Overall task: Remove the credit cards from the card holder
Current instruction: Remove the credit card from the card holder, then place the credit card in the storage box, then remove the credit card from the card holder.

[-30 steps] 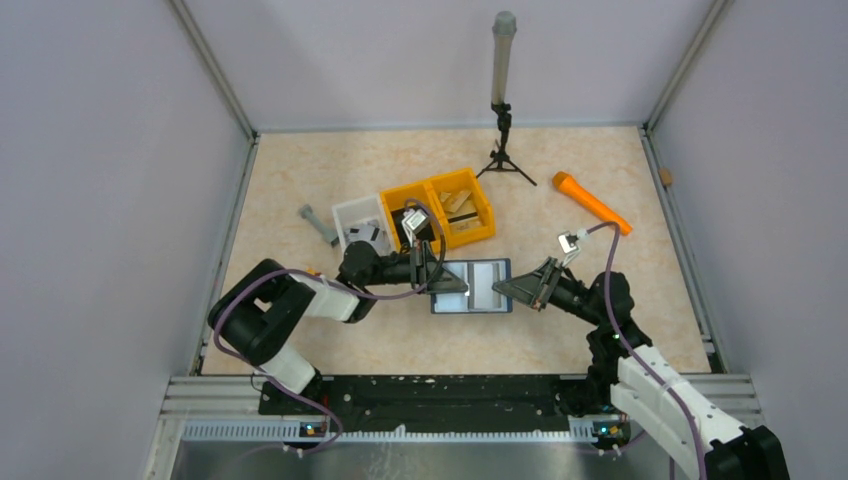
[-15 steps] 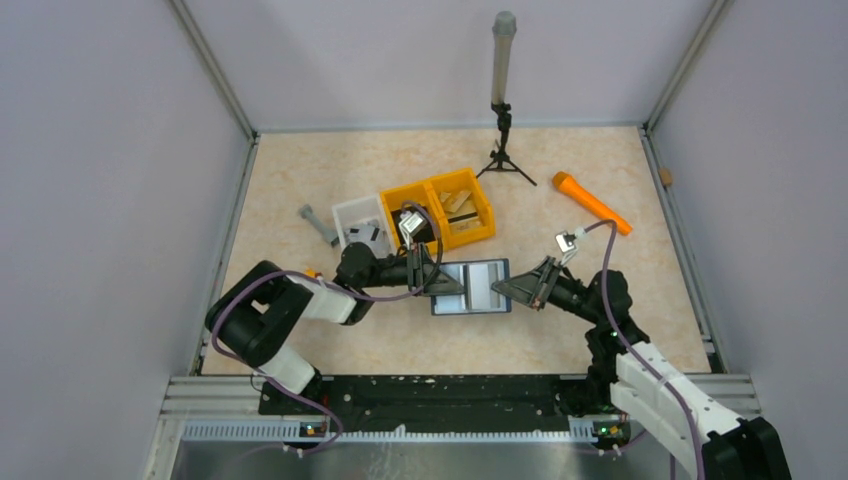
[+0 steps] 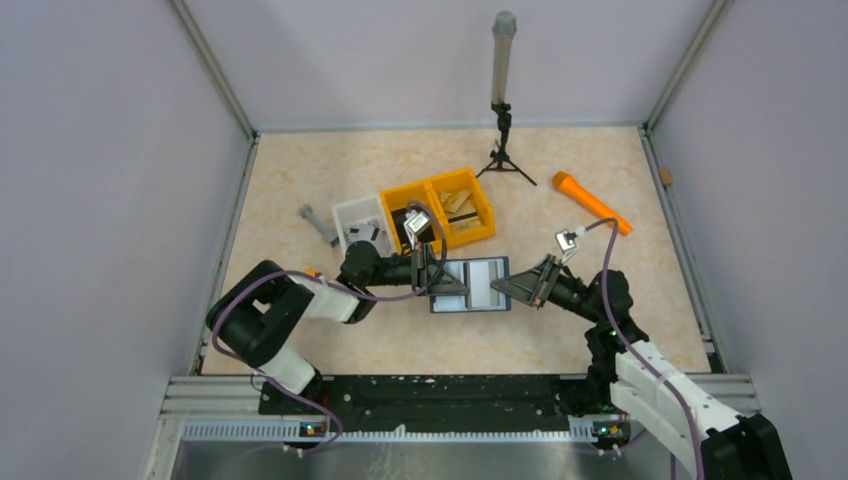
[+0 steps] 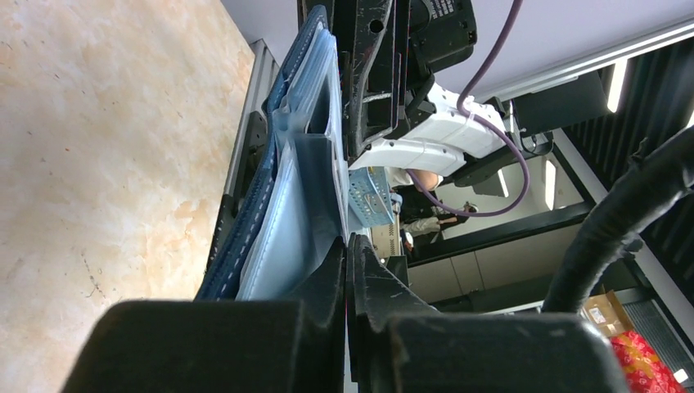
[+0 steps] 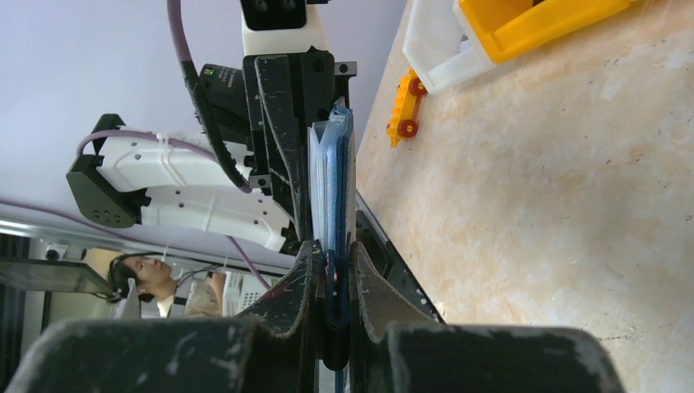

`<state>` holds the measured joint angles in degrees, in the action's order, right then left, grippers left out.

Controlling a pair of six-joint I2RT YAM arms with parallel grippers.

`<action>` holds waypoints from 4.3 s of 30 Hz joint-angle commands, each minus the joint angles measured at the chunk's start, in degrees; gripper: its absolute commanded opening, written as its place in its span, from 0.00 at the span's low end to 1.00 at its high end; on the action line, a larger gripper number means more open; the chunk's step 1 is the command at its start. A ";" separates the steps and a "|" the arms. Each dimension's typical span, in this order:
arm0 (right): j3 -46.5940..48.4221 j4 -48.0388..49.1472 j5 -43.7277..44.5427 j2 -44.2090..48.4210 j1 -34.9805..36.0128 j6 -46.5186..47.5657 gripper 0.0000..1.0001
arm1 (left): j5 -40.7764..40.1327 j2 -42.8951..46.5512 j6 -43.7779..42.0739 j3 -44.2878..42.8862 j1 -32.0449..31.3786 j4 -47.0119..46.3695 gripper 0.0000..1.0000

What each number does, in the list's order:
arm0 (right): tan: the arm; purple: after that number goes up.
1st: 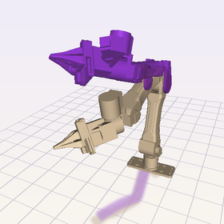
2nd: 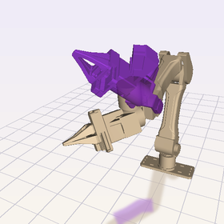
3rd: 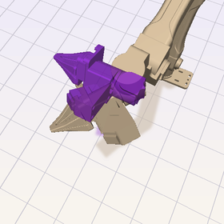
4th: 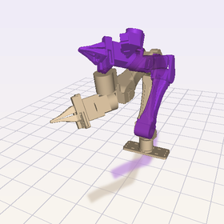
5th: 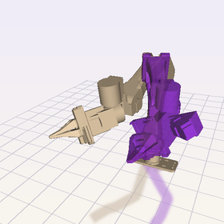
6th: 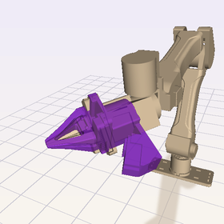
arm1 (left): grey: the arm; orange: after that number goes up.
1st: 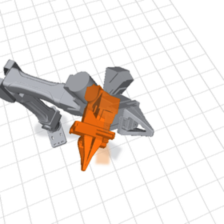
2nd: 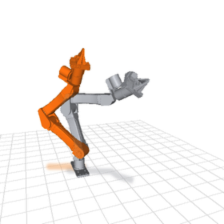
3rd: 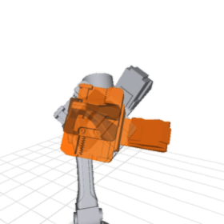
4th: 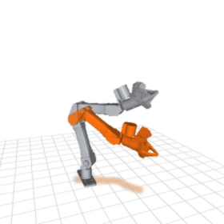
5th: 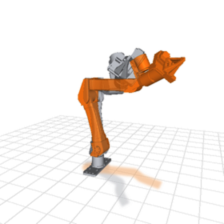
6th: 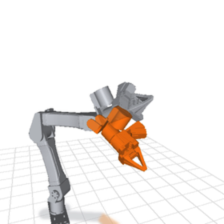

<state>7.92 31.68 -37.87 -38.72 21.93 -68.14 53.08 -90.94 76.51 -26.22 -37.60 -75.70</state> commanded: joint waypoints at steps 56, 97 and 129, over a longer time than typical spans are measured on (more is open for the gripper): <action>20.70 -38.84 4.84 2.20 -6.09 28.25 0.00 | -78.93 12.40 -118.38 -36.71 7.20 102.86 0.00; 15.58 -27.76 -1.04 0.29 -6.08 21.41 0.00 | -65.84 23.75 -79.16 -34.87 2.36 102.14 0.99; 12.46 -12.38 -4.66 0.40 -4.67 8.19 0.00 | -13.64 28.65 -26.78 -2.33 1.53 40.66 0.75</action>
<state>18.63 18.39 -42.96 -38.81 16.53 -60.71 38.30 -60.45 49.12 -26.72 -34.65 -30.44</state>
